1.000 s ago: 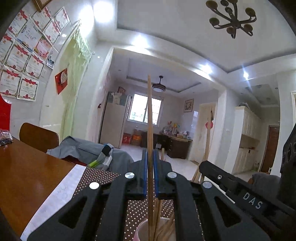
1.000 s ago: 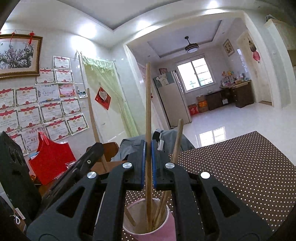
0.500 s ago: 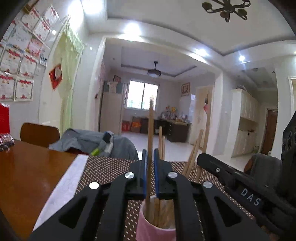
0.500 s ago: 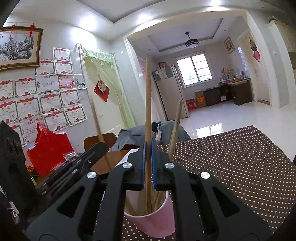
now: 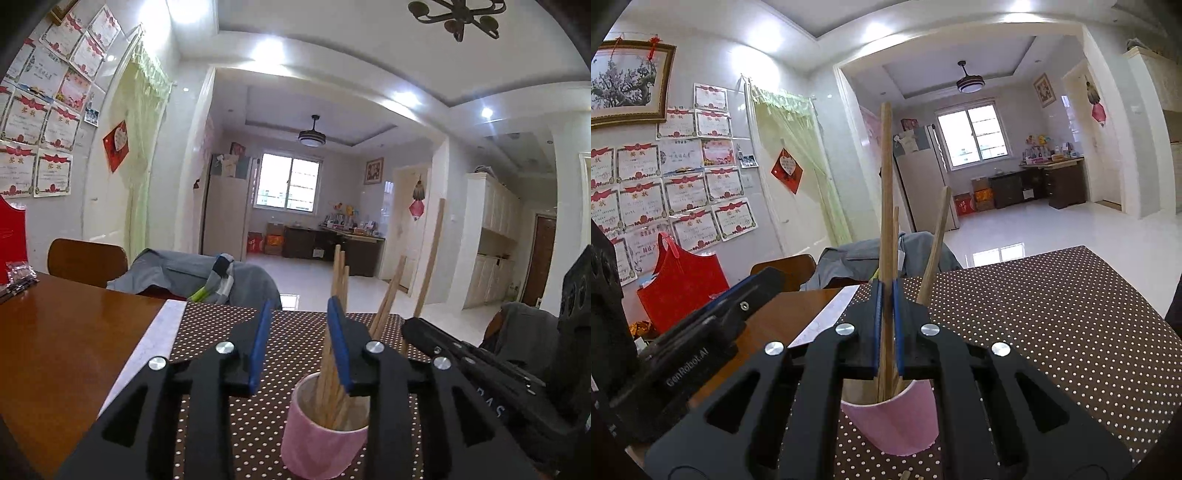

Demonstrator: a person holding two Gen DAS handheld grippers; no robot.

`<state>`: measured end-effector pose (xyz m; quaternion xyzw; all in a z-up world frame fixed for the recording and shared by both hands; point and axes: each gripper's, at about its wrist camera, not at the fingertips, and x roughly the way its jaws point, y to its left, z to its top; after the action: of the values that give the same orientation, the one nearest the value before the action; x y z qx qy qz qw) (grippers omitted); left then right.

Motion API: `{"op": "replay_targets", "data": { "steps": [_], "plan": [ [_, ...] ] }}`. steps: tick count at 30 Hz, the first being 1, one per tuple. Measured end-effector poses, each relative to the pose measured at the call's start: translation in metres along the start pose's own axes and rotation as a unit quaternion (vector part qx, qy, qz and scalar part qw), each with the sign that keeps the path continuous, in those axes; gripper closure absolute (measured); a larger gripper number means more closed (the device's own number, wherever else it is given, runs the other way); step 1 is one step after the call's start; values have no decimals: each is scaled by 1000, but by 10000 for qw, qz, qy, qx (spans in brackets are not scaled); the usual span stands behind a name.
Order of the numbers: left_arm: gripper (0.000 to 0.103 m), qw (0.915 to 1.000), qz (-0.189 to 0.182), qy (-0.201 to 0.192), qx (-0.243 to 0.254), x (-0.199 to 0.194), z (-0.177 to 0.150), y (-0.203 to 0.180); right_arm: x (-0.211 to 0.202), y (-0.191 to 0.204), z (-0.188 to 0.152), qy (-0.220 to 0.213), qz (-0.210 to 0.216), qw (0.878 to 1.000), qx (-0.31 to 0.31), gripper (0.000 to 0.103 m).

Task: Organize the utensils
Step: 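Open the left gripper into the cup while the right gripper releases its stick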

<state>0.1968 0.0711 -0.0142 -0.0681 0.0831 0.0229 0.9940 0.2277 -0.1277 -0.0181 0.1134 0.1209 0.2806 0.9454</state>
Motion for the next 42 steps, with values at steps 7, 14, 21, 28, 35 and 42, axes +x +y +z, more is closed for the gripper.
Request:
{"op": "replay_targets", "data": {
  "steps": [7, 14, 21, 28, 35, 42],
  "plan": [
    [69, 9998, 16, 205, -36, -1, 2, 5, 1, 4, -8, 164, -84, 9998, -56, 97],
    [65, 9990, 13, 432, 93, -2, -2, 1, -2, 7, -13, 278, -160, 9995, -82, 96],
    [65, 9988, 28, 477, 143, -10, -2, -1, -5, 6, -16, 376, -243, 9990, -51, 96],
    [60, 9984, 30, 530, 195, -19, -2, -6, -14, 3, -17, 437, -284, 9986, 29, 96],
    [53, 9982, -10, 532, 262, -32, -2, -14, -31, 2, -13, 382, -324, 9987, 91, 95],
    [50, 9976, -54, 631, 286, -48, -3, -21, -50, 0, -11, 362, -395, 9984, 162, 95]
  ]
}}
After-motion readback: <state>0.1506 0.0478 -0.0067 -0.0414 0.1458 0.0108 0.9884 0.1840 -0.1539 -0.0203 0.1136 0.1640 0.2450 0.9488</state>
